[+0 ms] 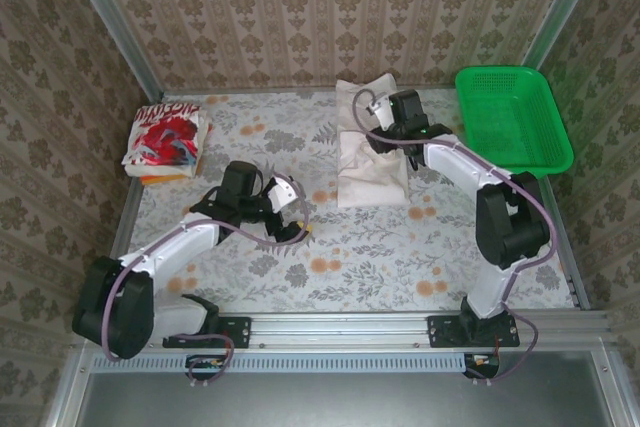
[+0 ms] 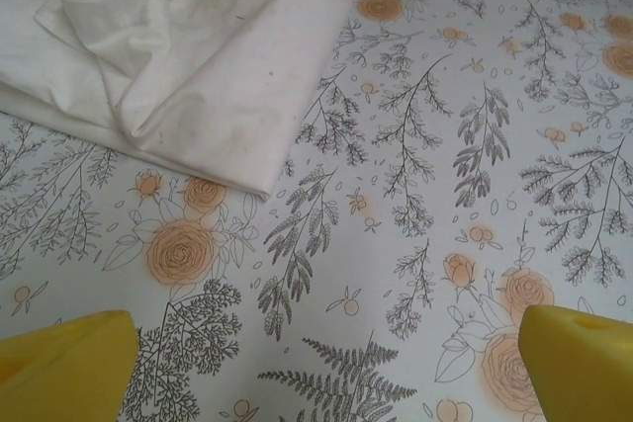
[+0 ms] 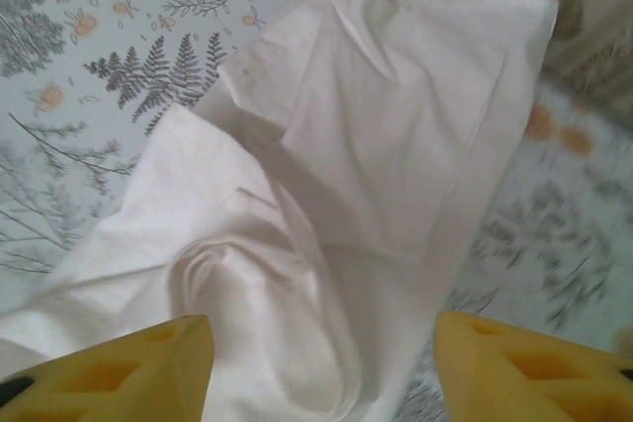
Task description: Fold and stack the t-shirts
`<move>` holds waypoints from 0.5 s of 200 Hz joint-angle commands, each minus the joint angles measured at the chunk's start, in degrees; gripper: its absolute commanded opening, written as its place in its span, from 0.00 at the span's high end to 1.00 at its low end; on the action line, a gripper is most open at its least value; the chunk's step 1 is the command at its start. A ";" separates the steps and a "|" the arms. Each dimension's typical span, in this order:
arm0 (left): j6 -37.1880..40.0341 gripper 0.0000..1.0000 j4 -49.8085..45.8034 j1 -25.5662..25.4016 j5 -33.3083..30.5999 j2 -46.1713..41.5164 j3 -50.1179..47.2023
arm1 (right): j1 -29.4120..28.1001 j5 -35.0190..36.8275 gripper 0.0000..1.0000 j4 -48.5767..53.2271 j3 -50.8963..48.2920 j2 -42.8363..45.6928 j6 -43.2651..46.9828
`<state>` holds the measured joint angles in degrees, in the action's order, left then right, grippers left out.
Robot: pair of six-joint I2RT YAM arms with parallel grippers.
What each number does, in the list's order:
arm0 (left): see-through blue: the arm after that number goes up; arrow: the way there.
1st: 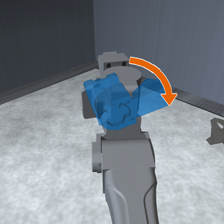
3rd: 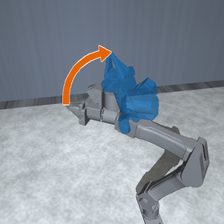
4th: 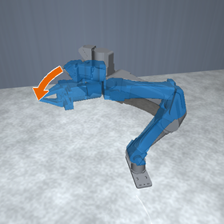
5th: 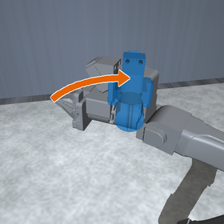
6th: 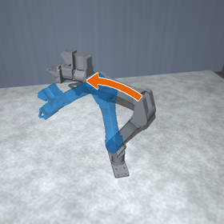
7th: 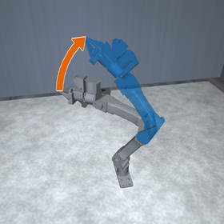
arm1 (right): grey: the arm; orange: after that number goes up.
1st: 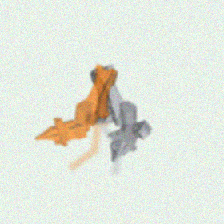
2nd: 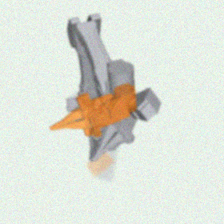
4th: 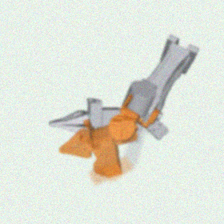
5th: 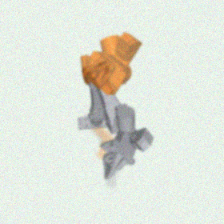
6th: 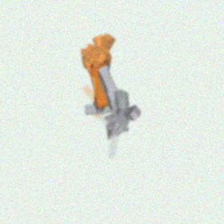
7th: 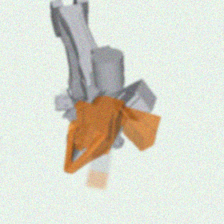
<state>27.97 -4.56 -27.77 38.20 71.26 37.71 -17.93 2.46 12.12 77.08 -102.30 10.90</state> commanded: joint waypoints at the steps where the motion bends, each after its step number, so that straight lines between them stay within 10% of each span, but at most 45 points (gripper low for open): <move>1: -0.89 0.00 1.13 -0.36 2.46 0.19 1.84 | -0.05 -6.83 0.44 5.47 -2.26 1.13 -24.49; 100: 1.13 0.00 0.05 -0.63 2.85 -1.70 0.27 | 0.66 -22.50 0.47 3.71 4.12 -12.60 -45.05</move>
<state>28.08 -4.25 -28.14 39.77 71.24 37.82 -17.61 -15.05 15.29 76.93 -111.83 -28.86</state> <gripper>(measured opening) 0.997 0.535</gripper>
